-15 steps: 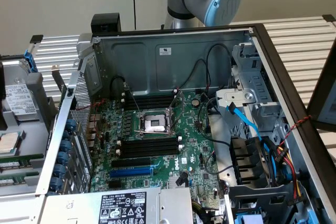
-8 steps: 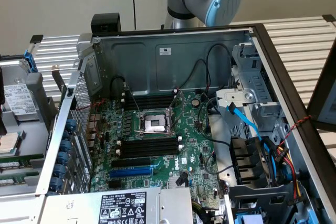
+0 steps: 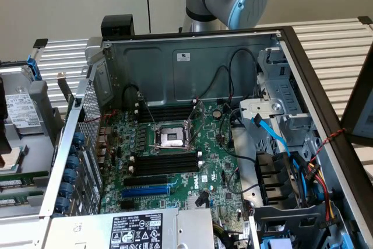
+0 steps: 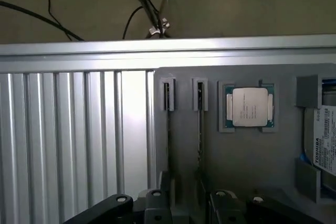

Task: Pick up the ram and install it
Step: 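Pick up the ram and move it above insertion slot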

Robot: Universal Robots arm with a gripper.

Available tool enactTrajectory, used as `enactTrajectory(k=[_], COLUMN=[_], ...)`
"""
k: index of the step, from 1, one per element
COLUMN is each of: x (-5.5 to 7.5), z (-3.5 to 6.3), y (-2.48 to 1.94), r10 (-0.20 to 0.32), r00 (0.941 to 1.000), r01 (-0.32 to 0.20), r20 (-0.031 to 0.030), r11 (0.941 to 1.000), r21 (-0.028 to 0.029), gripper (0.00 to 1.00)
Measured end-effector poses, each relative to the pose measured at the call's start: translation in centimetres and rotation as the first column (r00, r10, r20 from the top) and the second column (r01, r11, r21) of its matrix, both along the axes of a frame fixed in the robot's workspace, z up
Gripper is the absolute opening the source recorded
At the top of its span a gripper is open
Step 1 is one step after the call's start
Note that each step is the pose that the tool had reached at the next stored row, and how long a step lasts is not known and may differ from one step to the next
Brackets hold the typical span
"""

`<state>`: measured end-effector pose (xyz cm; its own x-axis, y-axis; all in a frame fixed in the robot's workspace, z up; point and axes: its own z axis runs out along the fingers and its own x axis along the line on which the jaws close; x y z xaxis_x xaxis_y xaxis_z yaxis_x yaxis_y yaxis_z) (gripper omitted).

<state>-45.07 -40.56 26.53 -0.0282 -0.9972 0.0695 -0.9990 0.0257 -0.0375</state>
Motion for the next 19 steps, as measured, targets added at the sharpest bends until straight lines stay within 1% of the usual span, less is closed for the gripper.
enactTrajectory(k=[3,4,9,10,12,15,19], x=[-0.4,-0.4,-0.3,-0.2,0.5,1.6,1.8], z=[-0.31,-0.48,-1.38,-1.59,-1.93,-2.47,-3.20], y=[-0.25,-0.44,-2.62,-2.97,-3.06,-3.04,-2.77], r10=[0.001,0.001,0.001,0.001,0.001,0.001,0.001], r00=[1.0000,1.0000,1.0000,1.0000,1.0000,1.0000,1.0000], r01=[-0.001,-0.001,-0.001,-0.001,-0.001,-0.001,-0.001], r20=[0.0070,0.0079,0.0078,0.0081,0.0078,0.0077,0.0079], r11=[1.0000,1.0000,1.0000,1.0000,1.0000,1.0000,1.0000], r21=[0.0000,0.0002,0.0000,0.0002,0.0001,-0.0001,-0.0001], gripper=[0.35,0.35,0.35,0.35,0.35,0.35,0.35])
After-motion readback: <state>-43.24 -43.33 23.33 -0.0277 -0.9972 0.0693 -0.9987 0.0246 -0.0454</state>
